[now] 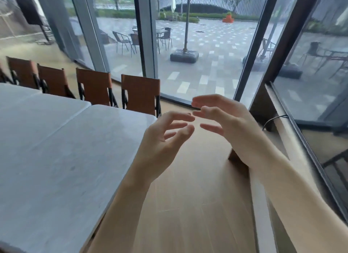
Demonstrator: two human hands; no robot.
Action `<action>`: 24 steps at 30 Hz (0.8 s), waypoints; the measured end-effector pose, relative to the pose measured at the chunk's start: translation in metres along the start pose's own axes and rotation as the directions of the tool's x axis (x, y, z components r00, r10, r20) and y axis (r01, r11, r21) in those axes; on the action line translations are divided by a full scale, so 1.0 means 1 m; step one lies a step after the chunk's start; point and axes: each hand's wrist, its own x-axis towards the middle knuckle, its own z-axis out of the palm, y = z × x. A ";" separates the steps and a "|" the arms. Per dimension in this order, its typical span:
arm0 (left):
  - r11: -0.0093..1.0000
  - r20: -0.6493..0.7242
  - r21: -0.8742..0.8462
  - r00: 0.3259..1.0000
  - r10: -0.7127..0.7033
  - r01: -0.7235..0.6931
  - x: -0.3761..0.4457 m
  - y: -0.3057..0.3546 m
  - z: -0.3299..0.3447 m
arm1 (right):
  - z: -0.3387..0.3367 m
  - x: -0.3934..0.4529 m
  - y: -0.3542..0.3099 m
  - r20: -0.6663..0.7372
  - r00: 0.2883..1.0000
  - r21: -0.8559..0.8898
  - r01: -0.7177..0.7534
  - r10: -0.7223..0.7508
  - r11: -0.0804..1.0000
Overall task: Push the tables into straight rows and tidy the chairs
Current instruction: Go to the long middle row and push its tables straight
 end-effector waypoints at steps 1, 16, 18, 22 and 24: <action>1.000 -0.029 0.005 0.999 -0.029 0.029 0.007 -0.005 -0.001 | 0.000 0.014 0.004 0.024 1.000 0.016 -0.007 0.006 1.000; 0.974 -0.413 0.098 0.898 -0.149 0.206 0.174 -0.103 -0.045 | 0.013 0.246 0.088 0.321 0.947 0.128 -0.037 -0.006 0.991; 0.971 -0.452 0.105 0.880 -0.146 0.215 0.208 -0.121 -0.055 | 0.015 0.291 0.094 0.333 0.943 0.127 -0.034 -0.010 0.991; 0.964 -0.493 0.111 0.856 -0.158 0.242 0.275 -0.152 -0.072 | 0.020 0.372 0.102 0.354 0.935 0.125 -0.027 -0.019 0.992; 0.961 -0.503 0.128 0.851 -0.149 0.244 0.306 -0.163 -0.079 | 0.022 0.406 0.106 0.363 0.932 0.134 -0.024 -0.027 0.991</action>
